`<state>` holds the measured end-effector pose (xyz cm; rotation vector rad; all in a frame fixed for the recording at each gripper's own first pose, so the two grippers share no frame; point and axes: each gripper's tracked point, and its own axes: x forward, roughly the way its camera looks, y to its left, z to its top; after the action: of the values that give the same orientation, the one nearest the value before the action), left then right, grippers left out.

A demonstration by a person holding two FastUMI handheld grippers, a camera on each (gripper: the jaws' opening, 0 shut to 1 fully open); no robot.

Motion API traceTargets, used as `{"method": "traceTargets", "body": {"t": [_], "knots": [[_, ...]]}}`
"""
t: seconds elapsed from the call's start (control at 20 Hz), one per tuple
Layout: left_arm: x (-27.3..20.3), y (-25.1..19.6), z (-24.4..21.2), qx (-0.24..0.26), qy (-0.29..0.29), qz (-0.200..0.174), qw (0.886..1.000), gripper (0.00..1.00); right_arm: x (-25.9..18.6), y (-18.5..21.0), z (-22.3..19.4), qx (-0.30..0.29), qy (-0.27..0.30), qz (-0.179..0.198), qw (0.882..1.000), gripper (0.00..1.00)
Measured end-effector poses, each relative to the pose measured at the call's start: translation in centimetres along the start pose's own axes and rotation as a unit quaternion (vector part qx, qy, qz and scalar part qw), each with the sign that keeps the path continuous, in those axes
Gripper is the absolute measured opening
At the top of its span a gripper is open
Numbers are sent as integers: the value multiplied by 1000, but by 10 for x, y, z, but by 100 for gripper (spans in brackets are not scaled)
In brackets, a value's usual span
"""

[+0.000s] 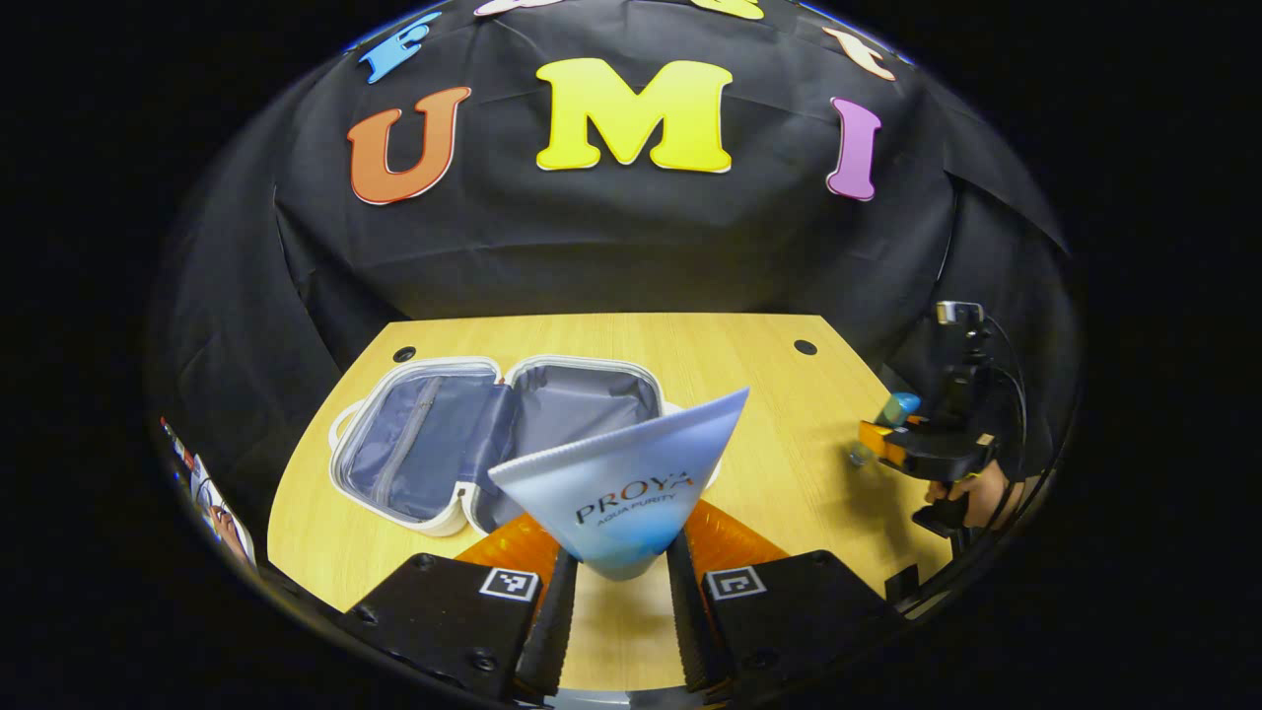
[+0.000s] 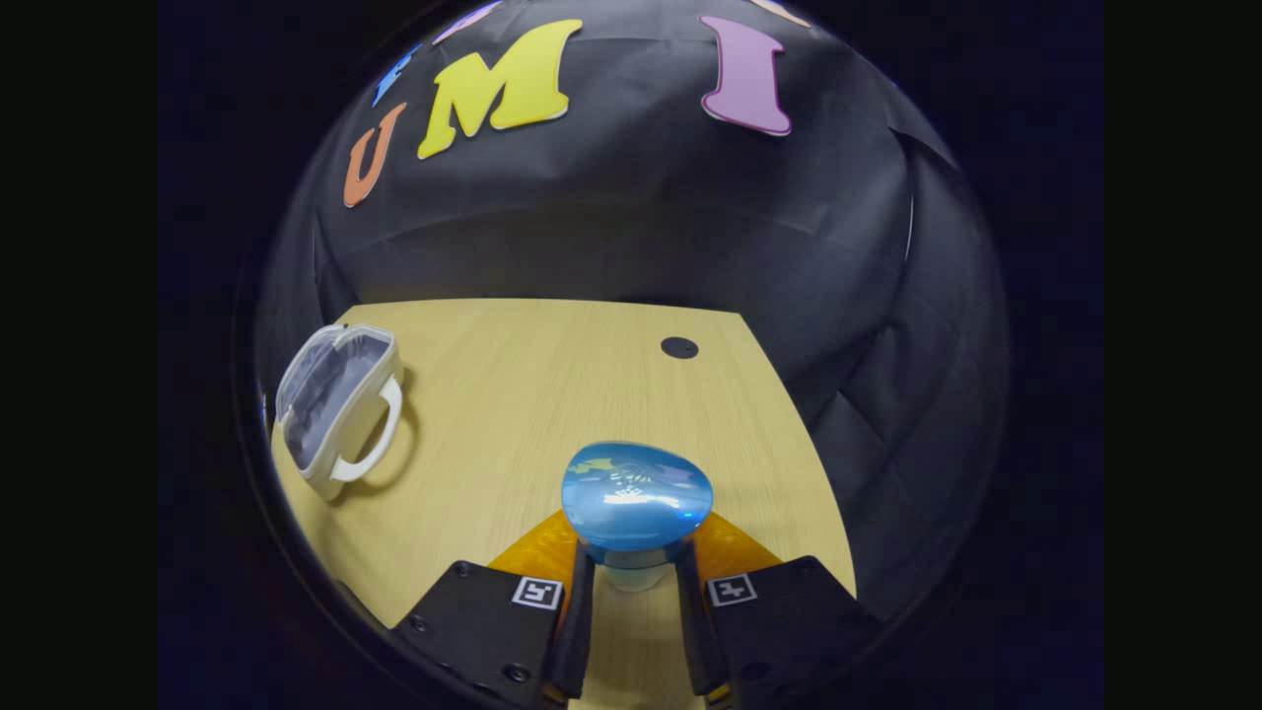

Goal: First open the suitcase, pack the skin care products into it, and then close the suitcase.

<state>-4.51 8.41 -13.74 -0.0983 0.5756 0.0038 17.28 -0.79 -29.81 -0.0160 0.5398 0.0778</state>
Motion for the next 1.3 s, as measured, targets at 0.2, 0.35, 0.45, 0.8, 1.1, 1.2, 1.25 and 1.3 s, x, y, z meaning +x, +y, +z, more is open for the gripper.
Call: {"method": "traceTargets", "body": {"t": [0.2,0.35,0.45,0.8,1.1,1.2,1.25,1.3], "knots": [[43,43,-5,-6,9,1,1000,47,-62,23,6,8,-3,16,1000,36],[97,60,-19,1,31,-5,1000,48,-98,43,17,26,-10,23,999,36],[126,67,-34,7,54,-6,998,48,-114,53,21,36,-11,18,999,36],[157,72,-102,11,165,-4,986,48,-145,75,14,32,-5,-7,999,36],[167,77,-119,11,222,13,975,48,-145,91,4,24,14,-14,1000,36],[172,77,-117,9,233,19,972,47,-144,95,3,26,17,-11,999,36],[174,79,-116,10,239,23,971,47,-143,97,4,28,19,-11,999,36],[175,79,-116,9,246,26,969,48,-140,99,4,28,21,-11,999,36]]}}
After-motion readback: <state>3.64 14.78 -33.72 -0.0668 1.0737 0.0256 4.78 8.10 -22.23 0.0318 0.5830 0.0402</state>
